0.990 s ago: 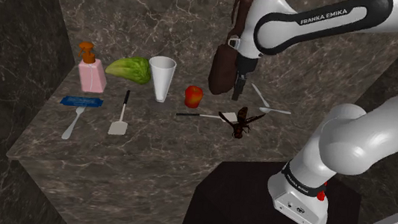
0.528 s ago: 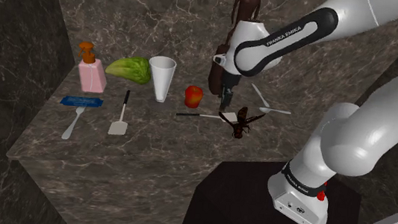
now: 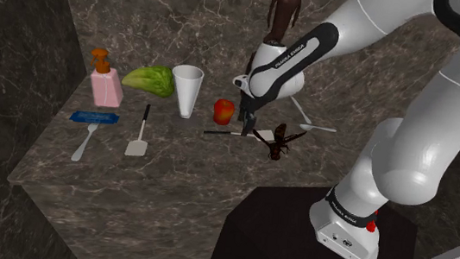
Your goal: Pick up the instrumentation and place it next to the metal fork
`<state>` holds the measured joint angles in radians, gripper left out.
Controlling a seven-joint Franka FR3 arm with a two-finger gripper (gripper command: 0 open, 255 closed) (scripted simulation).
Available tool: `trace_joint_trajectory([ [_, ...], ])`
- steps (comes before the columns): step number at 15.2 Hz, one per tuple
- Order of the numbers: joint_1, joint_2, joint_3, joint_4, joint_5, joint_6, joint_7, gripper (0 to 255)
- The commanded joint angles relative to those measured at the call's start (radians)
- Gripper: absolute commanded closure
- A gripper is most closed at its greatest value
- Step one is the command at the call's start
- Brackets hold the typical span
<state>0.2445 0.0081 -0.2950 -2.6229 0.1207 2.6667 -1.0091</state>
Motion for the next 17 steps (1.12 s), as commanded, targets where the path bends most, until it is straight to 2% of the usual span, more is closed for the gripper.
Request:
trace_joint_trajectory([
  [1, 0.003, 0.035, 0.004, 0.002, 0.031, 0.032, -0.023, 0],
  [4, 0.003, 0.078, 0.014, 0.005, 0.071, 0.069, -0.052, 0],
  [11, 0.003, 0.077, 0.014, 0.005, 0.071, 0.068, -0.052, 0],
  [12, 0.003, 0.077, 0.014, 0.005, 0.071, 0.068, -0.052, 255],
  [17, 0.003, 0.077, 0.014, 0.005, 0.071, 0.068, -0.052, 255],
])
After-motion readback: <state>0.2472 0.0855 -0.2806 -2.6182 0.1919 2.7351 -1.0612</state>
